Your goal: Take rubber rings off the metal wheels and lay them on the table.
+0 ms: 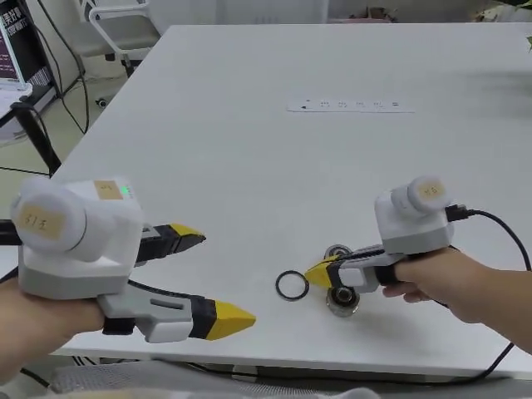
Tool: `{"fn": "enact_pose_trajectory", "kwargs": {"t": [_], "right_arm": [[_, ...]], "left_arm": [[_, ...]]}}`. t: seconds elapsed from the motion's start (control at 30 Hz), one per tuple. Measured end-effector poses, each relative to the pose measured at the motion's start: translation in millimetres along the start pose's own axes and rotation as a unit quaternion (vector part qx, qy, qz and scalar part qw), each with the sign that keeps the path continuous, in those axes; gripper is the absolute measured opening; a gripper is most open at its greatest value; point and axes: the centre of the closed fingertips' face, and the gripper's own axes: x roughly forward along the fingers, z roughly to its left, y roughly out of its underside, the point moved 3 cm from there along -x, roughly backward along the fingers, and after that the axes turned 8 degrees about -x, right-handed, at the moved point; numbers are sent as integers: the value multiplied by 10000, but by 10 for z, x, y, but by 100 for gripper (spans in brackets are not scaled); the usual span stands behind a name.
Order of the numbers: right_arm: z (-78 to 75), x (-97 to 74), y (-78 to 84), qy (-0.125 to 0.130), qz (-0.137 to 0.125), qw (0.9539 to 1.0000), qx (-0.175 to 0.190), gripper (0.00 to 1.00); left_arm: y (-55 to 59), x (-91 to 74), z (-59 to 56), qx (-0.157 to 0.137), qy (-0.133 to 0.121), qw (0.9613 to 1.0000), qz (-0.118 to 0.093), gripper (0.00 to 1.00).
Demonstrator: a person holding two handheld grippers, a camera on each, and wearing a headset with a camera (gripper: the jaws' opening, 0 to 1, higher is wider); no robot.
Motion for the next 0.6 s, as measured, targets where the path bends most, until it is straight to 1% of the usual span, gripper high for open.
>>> {"fn": "enact_pose_trajectory", "kwargs": {"t": [0.2,0.6], "right_arm": [[0,-33,-30,2,-71,10000,16,3],[13,-216,-225,7,-453,9989,78,9]], "left_arm": [[-8,7,-7,12,2,10000,11,77],[-42,37,9,43,34,10000,39,76]]}}
